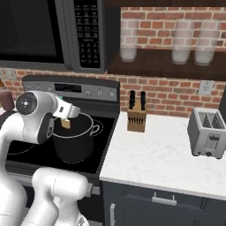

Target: Put the cucumber and tomato in the pot. Retrieve the spatula and lightly stir the vegetables in the pot.

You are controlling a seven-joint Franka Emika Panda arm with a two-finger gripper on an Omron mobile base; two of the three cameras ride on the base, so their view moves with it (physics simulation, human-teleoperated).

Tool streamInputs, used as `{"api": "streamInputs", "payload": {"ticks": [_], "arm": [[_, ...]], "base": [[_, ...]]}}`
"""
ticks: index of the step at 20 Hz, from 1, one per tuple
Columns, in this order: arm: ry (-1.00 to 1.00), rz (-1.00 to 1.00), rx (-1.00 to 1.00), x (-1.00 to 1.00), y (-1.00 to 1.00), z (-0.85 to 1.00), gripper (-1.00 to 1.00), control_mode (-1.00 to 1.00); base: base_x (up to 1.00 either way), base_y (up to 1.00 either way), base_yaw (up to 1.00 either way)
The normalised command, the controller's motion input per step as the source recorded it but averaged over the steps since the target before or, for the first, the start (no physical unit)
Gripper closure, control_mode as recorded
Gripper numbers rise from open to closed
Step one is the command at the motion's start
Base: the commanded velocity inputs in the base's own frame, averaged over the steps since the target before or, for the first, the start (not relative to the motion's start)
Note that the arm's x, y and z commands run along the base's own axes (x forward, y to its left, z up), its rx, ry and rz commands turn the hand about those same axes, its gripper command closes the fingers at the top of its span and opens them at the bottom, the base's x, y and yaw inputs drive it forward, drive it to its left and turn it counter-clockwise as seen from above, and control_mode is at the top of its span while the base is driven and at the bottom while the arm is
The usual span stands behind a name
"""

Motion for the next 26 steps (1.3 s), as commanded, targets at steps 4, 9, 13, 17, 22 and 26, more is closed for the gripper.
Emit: {"api": "streamInputs", "payload": {"ticks": [4,9,13,17,22,26], "arm": [[0.15,0.01,-0.04,0.74,0.09,-0.37,1.0,-1.0],[0.05,0.02,-0.05,0.56,0.1,-0.34,1.0,-1.0],[0.0,0.02,-0.07,0.4,0.08,-0.47,1.0,-1.0],[0.0,0.02,-0.08,0.24,0.12,-0.57,1.0,-1.0],[0.0,0.02,-0.05,0.1,0.05,-0.42,1.0,-1.0],[0.0,0.01,-0.02,0.19,0.0,-0.24,1.0,-1.0]], "base": [[0.0,0.0,0.0],[0.0,0.0,0.0],[0.0,0.0,0.0],[0.0,0.0,0.0],[0.0,0.0,0.0],[0.0,0.0,0.0]]}}
